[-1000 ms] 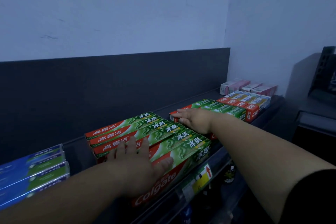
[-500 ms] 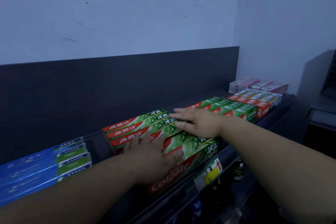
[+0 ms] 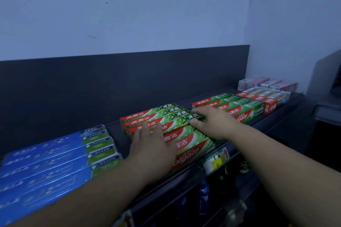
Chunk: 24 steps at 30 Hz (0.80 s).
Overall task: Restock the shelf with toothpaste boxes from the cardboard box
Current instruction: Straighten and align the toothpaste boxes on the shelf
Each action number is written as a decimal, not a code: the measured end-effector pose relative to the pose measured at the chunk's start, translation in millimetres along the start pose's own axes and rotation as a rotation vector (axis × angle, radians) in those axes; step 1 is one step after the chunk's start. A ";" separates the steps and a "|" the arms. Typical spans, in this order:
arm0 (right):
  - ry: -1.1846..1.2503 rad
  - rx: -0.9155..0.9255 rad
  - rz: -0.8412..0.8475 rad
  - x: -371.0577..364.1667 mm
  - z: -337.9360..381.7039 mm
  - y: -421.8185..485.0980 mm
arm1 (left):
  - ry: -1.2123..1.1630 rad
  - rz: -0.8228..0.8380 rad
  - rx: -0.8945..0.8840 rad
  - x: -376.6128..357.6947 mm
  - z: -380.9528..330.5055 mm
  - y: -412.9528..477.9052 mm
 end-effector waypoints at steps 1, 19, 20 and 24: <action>0.026 -0.031 -0.018 -0.5 -1.7 -4.9 | -0.073 -0.036 0.025 -0.3 3.3 -6.0; 0.061 -0.159 -0.073 -6.6 7.9 -26.8 | -0.961 -0.192 0.331 -49.0 28.4 11.1; 0.067 -0.164 -0.071 -4.8 6.2 -26.0 | -0.972 -0.200 0.332 -49.3 30.2 13.2; 0.090 -0.191 -0.004 -2.5 0.6 -18.2 | -0.996 -0.226 0.348 -48.3 37.3 20.7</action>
Point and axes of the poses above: each hand's wrist, its own y-axis towards the middle knuckle, its own x-axis out of the back of the hand, z = x × y, the point moved 9 cm from there along y, towards the middle knuckle
